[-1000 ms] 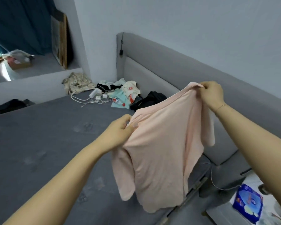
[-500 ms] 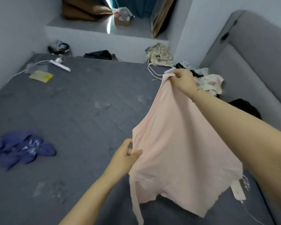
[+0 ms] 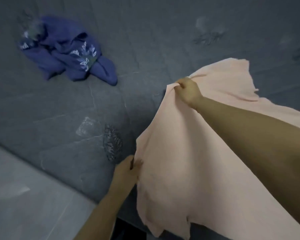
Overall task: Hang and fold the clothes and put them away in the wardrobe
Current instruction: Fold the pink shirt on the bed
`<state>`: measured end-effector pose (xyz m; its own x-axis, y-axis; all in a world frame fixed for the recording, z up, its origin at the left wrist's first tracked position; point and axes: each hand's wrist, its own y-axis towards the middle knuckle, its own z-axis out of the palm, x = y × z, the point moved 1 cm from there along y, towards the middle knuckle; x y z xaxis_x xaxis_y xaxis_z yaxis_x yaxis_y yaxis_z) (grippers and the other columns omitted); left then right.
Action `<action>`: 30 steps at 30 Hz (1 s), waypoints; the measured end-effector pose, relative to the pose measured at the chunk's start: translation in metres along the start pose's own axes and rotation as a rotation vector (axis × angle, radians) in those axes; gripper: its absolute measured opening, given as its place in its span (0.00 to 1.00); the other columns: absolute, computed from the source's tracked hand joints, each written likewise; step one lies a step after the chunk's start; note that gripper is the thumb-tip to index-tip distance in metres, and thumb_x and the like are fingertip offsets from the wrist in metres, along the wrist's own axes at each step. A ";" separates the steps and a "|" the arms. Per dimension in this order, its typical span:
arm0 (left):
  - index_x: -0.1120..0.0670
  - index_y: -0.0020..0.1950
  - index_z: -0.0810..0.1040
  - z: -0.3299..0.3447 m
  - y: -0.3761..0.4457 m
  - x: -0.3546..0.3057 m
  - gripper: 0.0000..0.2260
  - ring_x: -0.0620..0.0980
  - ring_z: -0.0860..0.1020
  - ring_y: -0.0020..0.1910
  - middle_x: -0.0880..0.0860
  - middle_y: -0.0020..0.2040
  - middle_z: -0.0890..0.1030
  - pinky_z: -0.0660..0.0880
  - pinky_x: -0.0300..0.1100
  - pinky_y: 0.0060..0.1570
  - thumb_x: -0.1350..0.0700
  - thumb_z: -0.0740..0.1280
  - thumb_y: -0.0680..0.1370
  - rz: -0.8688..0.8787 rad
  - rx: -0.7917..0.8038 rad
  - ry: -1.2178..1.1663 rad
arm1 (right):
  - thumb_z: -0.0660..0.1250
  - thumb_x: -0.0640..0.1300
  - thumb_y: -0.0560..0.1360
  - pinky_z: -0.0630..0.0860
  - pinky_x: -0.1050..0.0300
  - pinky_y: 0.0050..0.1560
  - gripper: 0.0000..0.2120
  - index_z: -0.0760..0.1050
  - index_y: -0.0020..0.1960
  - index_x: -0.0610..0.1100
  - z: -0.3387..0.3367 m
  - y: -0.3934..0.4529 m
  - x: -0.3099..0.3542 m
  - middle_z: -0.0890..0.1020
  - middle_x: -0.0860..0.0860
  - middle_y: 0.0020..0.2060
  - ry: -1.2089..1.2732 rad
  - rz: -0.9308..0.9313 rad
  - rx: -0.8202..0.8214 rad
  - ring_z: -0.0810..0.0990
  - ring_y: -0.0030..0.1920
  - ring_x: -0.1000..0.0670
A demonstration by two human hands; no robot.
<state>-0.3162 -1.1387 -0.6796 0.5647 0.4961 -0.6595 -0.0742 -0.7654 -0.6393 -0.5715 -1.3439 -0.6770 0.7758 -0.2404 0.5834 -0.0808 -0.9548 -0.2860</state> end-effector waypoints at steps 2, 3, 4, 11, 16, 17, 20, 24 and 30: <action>0.54 0.46 0.74 -0.001 0.012 0.028 0.08 0.47 0.76 0.36 0.52 0.37 0.78 0.73 0.37 0.36 0.52 0.61 0.82 -0.027 -0.029 -0.028 | 0.57 0.35 0.78 0.67 0.52 0.53 0.12 0.78 0.48 0.32 0.038 0.015 0.002 0.80 0.38 0.51 -0.005 0.021 -0.051 0.75 0.55 0.40; 0.53 0.48 0.75 -0.001 0.016 0.038 0.07 0.49 0.78 0.38 0.53 0.38 0.79 0.75 0.42 0.38 0.52 0.61 0.82 -0.023 -0.044 -0.034 | 0.57 0.35 0.78 0.67 0.53 0.54 0.12 0.78 0.49 0.33 0.050 0.020 0.002 0.79 0.39 0.53 -0.013 0.034 -0.095 0.75 0.56 0.40; 0.53 0.49 0.75 0.000 0.018 0.045 0.07 0.51 0.78 0.38 0.53 0.38 0.80 0.76 0.45 0.39 0.51 0.61 0.82 -0.011 -0.067 -0.027 | 0.57 0.35 0.79 0.66 0.56 0.55 0.12 0.78 0.51 0.34 0.060 0.022 0.002 0.78 0.40 0.56 -0.020 0.046 -0.139 0.74 0.58 0.41; 0.52 0.41 0.74 0.007 0.022 0.049 0.12 0.46 0.76 0.33 0.50 0.34 0.79 0.69 0.37 0.30 0.45 0.63 0.80 -0.072 -0.179 -0.078 | 0.64 0.35 0.76 0.55 0.64 0.71 0.23 0.67 0.70 0.38 0.069 0.003 -0.010 0.56 0.40 0.76 0.121 0.004 -0.170 0.58 0.76 0.45; 0.52 0.52 0.75 0.009 0.007 0.047 0.13 0.46 0.80 0.47 0.49 0.48 0.82 0.78 0.41 0.44 0.48 0.73 0.74 -0.259 0.023 -0.440 | 0.62 0.28 0.76 0.60 0.47 0.75 0.21 0.68 0.69 0.35 0.078 -0.119 -0.022 0.69 0.39 0.70 0.506 0.149 -0.169 0.66 0.73 0.42; 0.51 0.54 0.75 0.012 0.001 0.047 0.15 0.45 0.80 0.49 0.48 0.51 0.81 0.78 0.41 0.46 0.49 0.74 0.73 -0.277 0.074 -0.452 | 0.62 0.27 0.77 0.63 0.49 0.74 0.19 0.71 0.67 0.36 0.080 -0.151 -0.025 0.72 0.39 0.67 0.583 0.202 -0.177 0.69 0.71 0.43; 0.45 0.59 0.73 0.028 -0.027 0.051 0.21 0.41 0.78 0.53 0.43 0.54 0.79 0.77 0.34 0.46 0.52 0.77 0.70 -0.336 0.174 -0.522 | 0.59 0.30 0.79 0.69 0.68 0.65 0.15 0.76 0.62 0.41 0.080 -0.248 -0.043 0.79 0.47 0.61 0.692 0.410 -0.144 0.76 0.63 0.55; 0.47 0.57 0.75 0.049 -0.047 0.052 0.19 0.43 0.78 0.50 0.44 0.50 0.80 0.76 0.38 0.50 0.52 0.78 0.70 -0.347 0.096 -0.404 | 0.58 0.30 0.80 0.73 0.68 0.57 0.14 0.79 0.57 0.39 0.079 -0.353 -0.080 0.83 0.46 0.54 0.840 0.740 -0.191 0.79 0.54 0.52; 0.59 0.52 0.81 0.064 -0.050 0.059 0.13 0.50 0.80 0.43 0.52 0.45 0.82 0.76 0.40 0.45 0.53 0.76 0.72 -0.257 -0.207 -0.356 | 0.52 0.35 0.83 0.69 0.49 0.68 0.16 0.69 0.67 0.30 0.084 -0.459 -0.146 0.77 0.37 0.56 1.318 1.293 -0.252 0.75 0.62 0.39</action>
<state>-0.3322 -1.0450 -0.7120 0.2243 0.7616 -0.6080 0.2165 -0.6473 -0.7309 -0.5953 -0.8554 -0.6949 -0.7483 -0.5926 0.2980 -0.3257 -0.0631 -0.9434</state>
